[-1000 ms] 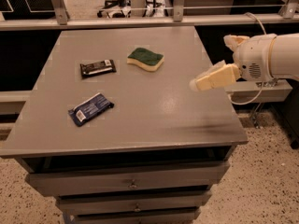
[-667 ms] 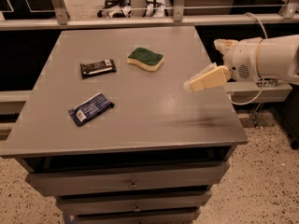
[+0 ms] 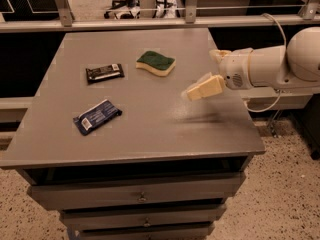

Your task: Pick sponge

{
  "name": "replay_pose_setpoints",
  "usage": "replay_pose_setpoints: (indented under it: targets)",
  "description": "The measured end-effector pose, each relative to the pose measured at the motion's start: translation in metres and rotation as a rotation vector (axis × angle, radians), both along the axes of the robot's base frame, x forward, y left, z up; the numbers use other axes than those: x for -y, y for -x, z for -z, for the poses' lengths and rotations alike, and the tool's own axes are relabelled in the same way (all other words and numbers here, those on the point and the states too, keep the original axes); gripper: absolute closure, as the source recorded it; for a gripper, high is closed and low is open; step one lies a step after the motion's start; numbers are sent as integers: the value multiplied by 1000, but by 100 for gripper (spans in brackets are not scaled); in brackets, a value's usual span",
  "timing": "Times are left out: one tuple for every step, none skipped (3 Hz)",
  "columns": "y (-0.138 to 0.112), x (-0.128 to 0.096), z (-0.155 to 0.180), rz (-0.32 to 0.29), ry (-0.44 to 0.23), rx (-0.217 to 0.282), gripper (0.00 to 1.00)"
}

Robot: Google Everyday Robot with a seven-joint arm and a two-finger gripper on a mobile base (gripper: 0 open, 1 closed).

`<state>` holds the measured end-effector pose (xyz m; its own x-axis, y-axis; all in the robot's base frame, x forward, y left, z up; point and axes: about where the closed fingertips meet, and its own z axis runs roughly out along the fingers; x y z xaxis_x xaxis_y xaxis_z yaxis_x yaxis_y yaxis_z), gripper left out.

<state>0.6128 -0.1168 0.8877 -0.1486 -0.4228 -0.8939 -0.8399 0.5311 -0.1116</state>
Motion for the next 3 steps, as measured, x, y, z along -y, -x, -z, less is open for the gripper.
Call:
replay_pose_setpoints:
  targets:
    - [-22,-9,9,1,-9,4,0]
    - [-53,-21,15,17,-38,-10,0]
    - [-68,-32,20,16,-53,-22,0]
